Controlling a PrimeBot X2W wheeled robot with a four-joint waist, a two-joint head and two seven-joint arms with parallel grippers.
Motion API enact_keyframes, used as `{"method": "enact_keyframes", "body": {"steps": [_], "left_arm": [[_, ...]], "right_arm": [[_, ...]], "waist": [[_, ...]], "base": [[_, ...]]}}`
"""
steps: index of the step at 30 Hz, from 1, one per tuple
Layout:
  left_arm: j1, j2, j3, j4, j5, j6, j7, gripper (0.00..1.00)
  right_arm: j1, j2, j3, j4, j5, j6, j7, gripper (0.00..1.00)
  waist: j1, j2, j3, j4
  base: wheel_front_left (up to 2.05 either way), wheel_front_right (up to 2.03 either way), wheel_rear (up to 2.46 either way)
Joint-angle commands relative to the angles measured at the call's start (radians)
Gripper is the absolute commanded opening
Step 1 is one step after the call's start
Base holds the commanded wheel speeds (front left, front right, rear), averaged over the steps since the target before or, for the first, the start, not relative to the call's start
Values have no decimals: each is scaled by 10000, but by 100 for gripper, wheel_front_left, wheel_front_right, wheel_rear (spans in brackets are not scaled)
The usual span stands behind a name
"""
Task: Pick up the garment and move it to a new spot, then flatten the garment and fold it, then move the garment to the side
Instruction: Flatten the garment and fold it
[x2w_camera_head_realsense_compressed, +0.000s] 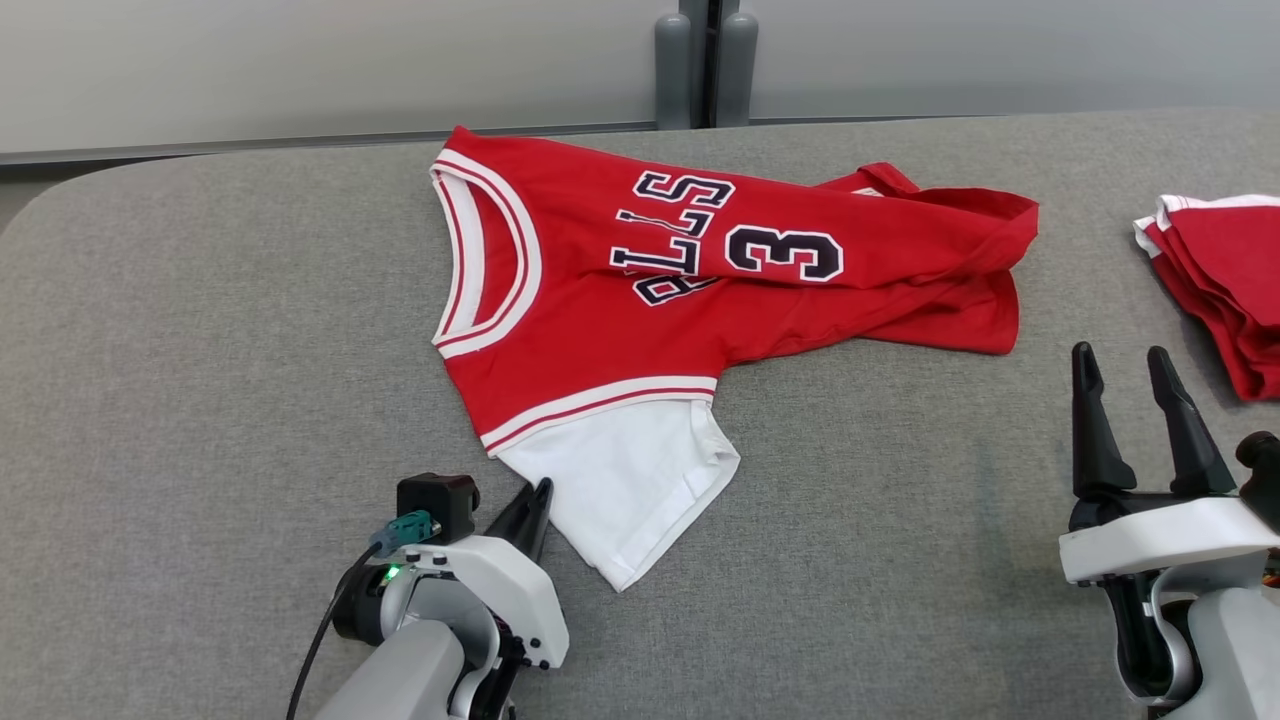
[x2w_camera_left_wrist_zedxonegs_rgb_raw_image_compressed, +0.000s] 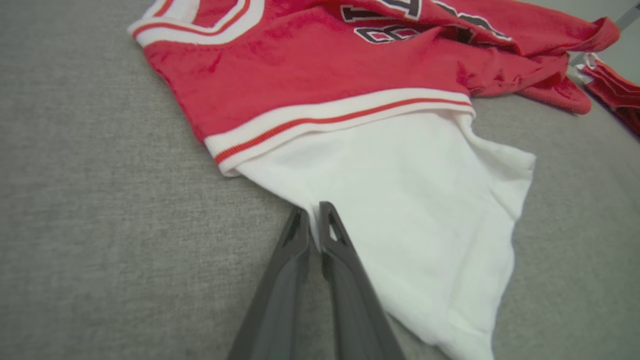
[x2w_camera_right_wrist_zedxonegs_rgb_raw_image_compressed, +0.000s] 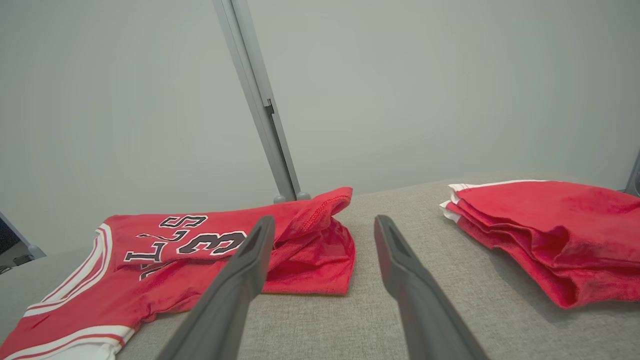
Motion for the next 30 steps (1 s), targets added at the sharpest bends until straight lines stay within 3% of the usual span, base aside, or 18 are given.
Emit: {"method": "enact_keyframes", "body": {"steps": [1,10,20,24,30], "left_arm": [[-37,-27,-92,85,-115,-19,-128,0],[-364,162,912,-114,-302,337,-1086,0],[707,490,3374,-2428,1178,767,-1099,0],[953,409,3738,-2462,1560,582,-1102,0],[1259,235,4459,-2502,2154,787,-1102,0]], "right_arm": [[-60,-34,-94,58,-116,0,-76,100],[-26,43,-738,445,-415,0,-31,100],[-76,236,-991,691,-756,0,258,100],[-91,288,-944,726,-804,0,383,100],[-112,349,-859,785,-840,0,507,100]], "waist": [[0,0,-14,48],[0,0,-240,602],[0,0,-362,1297],[0,0,-346,1456],[0,0,-369,1606]], "base": [[0,0,0],[0,0,0],[0,0,0],[0,0,0],[0,0,0]]}}
